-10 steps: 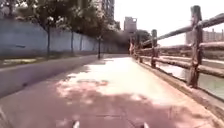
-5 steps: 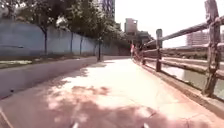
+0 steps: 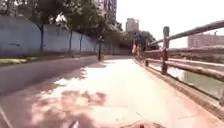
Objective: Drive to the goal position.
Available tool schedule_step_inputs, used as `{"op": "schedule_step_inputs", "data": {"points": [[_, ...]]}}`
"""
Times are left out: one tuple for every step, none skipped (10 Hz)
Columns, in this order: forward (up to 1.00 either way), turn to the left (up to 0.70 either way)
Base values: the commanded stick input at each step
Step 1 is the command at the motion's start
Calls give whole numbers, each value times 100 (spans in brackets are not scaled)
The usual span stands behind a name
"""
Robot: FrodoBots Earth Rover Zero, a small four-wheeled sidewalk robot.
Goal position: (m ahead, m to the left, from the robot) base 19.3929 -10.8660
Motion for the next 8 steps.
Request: {"op": "schedule_step_inputs", "data": {"points": [[70,0],[70,0],[70,0],[70,0],[70,0],[70,0],[70,0],[70,0]]}}
